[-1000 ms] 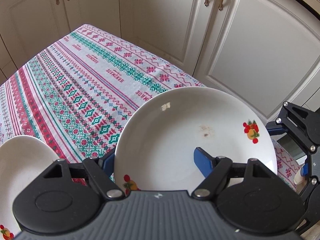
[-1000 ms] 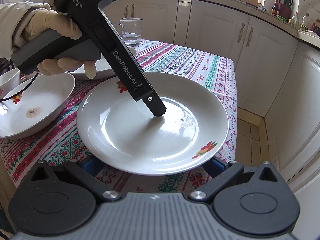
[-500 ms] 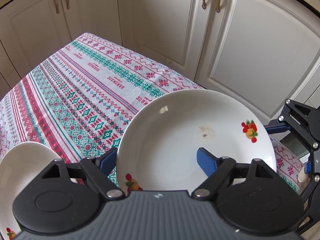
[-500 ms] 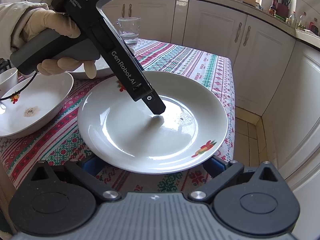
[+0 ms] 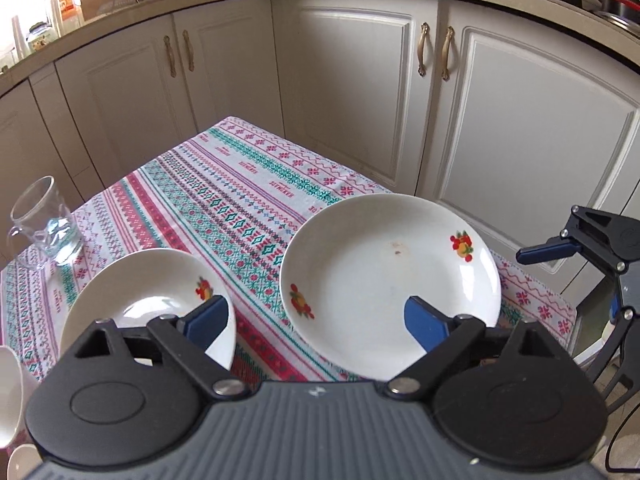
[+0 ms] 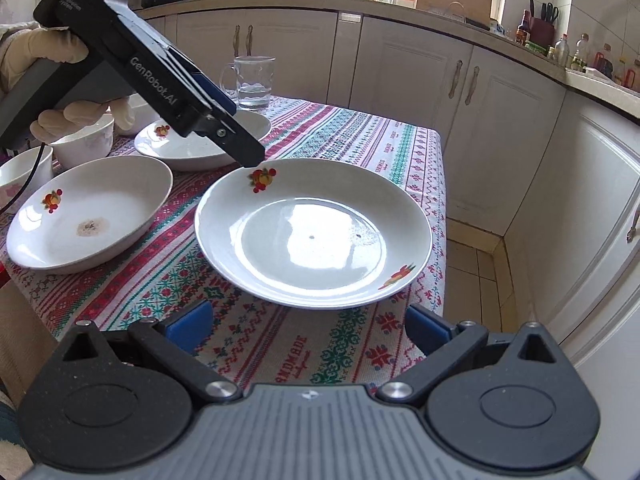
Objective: Organize plates and bowls
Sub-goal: 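Move the left gripper to the brown-stained white plate's rim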
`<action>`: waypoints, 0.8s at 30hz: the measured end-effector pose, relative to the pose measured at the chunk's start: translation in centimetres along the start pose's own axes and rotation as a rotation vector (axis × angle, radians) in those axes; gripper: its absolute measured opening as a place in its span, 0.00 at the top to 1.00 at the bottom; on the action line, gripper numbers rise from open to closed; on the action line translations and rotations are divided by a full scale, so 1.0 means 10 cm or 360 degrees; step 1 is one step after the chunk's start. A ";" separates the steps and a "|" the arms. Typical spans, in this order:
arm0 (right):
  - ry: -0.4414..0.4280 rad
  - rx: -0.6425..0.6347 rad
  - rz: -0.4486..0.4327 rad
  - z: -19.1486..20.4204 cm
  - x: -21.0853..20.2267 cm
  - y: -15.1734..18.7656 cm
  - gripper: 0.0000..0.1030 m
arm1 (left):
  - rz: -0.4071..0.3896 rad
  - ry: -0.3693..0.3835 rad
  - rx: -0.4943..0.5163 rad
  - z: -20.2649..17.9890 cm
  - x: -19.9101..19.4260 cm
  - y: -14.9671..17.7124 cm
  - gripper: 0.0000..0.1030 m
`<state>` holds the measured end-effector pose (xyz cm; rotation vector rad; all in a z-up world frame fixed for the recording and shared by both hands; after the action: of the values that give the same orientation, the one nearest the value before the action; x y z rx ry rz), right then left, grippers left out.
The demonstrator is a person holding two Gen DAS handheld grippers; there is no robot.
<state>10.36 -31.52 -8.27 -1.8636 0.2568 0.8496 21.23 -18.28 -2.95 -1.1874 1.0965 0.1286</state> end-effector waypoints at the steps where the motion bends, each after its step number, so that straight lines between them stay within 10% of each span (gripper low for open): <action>1: -0.0006 0.0001 -0.0016 0.03 -0.03 0.00 0.00 | -0.0018 -0.0019 0.0008 -0.01 -0.07 0.06 0.08; 24: -0.0270 -0.0186 -0.0135 1.04 -0.13 -0.26 0.00 | -0.0134 -0.0280 -0.0316 0.30 -1.00 1.26 0.08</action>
<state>6.22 -21.53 -7.88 -1.8832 0.0224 0.9748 10.41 -6.07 -4.25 -1.3705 0.8931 0.2764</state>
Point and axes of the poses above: each gripper's, at about its wrist camera, not at the fingertips, and x roughly the way its jaws point, z to its left, y to its underside, the point moved 7 cm from there along x, roughly the way its jaws point, and after that the axes turned 10 degrees about -x, right-handed, at the moved point
